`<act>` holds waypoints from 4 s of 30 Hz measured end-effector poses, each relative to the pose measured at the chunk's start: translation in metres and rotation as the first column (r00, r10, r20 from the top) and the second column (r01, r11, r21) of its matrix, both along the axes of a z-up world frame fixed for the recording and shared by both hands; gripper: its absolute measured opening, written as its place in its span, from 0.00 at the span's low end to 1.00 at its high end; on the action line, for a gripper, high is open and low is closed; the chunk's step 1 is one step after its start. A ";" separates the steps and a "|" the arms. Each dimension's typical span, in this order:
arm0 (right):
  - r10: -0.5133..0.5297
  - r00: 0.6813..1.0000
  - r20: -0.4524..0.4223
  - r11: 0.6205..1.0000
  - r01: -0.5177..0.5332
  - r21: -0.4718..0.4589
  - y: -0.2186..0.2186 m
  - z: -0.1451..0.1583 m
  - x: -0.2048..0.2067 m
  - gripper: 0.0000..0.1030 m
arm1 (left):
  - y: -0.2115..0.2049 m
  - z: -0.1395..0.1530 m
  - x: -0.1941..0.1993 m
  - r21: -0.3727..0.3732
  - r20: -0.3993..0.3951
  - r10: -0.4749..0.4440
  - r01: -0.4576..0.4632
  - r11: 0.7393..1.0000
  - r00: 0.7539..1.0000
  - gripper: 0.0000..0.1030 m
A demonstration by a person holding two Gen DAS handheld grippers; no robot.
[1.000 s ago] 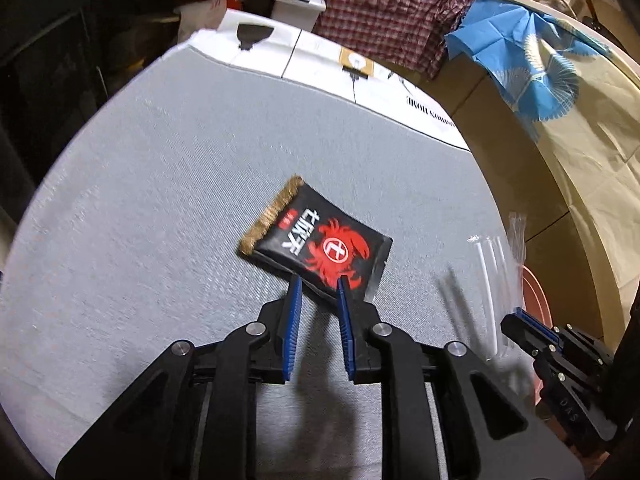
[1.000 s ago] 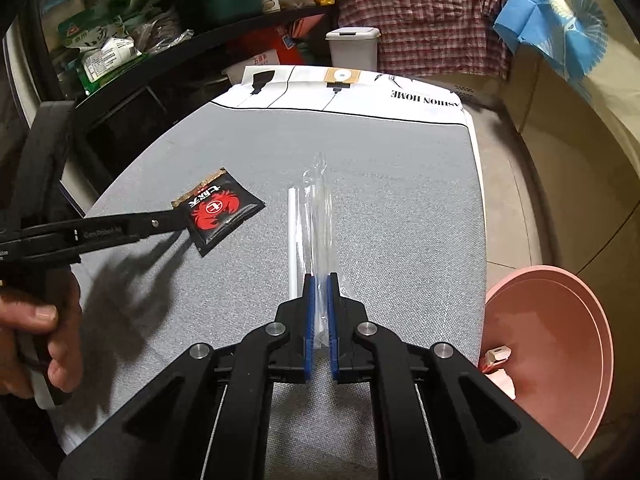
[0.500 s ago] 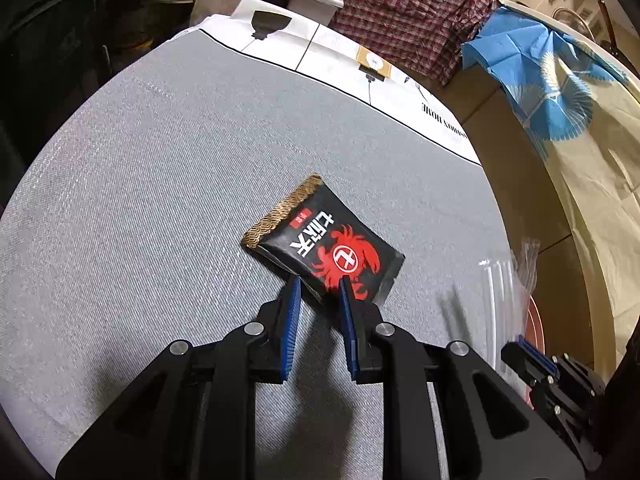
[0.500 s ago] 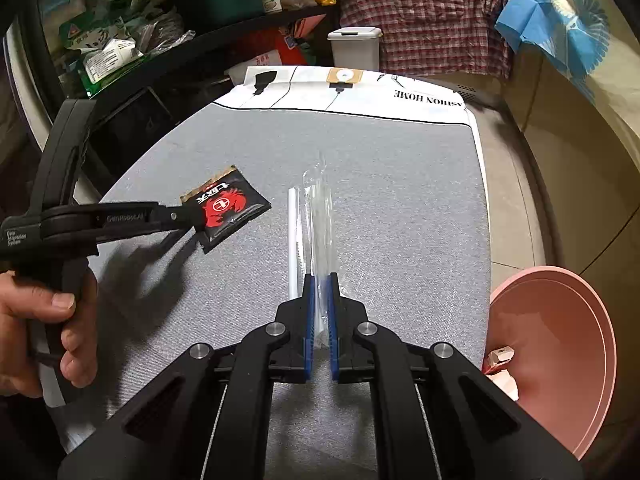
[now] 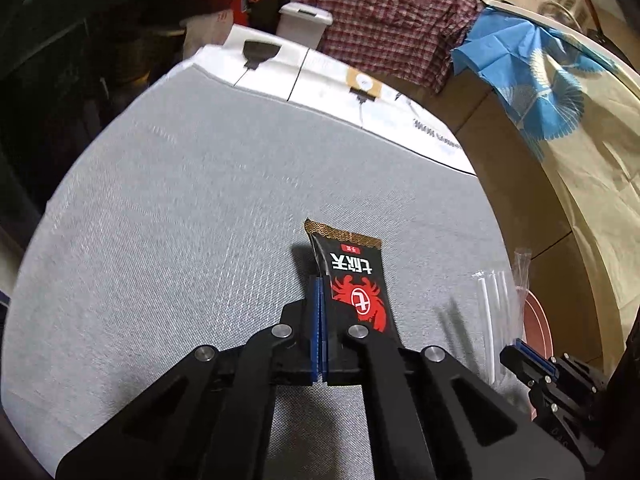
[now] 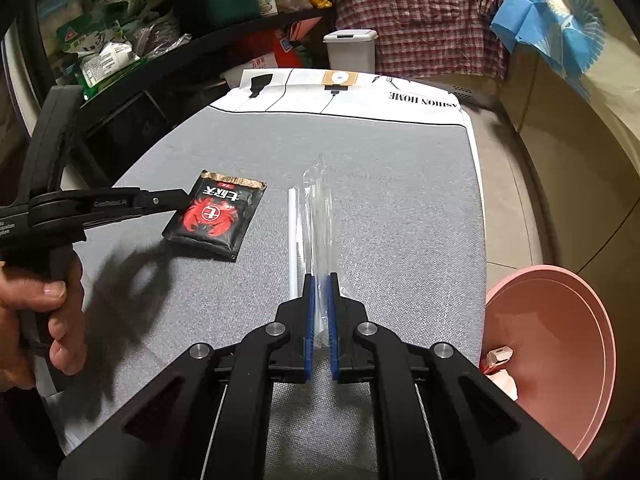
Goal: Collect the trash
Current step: 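Carry the snack packet and straws over the pink bucket with both tools, then open both tools to drop the packet and straws into the bucket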
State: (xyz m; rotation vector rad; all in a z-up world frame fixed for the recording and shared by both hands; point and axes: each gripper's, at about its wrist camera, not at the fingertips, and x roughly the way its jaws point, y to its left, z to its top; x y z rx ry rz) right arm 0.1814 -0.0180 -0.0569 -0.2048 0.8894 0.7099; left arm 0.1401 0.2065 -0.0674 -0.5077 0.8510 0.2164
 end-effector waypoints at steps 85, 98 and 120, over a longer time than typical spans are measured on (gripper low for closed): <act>-0.495 0.867 0.054 0.865 0.486 0.123 -0.227 0.056 0.012 0.06 | -0.260 0.062 0.034 0.255 0.100 -0.506 0.470 0.845 0.857 0.00; -0.497 0.866 0.046 0.867 0.494 0.070 -0.226 0.044 0.020 0.10 | -0.278 0.032 0.049 0.212 0.054 -0.532 0.511 0.833 0.845 0.00; -0.541 0.832 0.122 0.841 0.535 0.083 -0.230 0.062 -0.011 0.45 | -0.247 0.074 -0.029 0.251 0.112 -0.536 0.499 0.830 0.836 0.50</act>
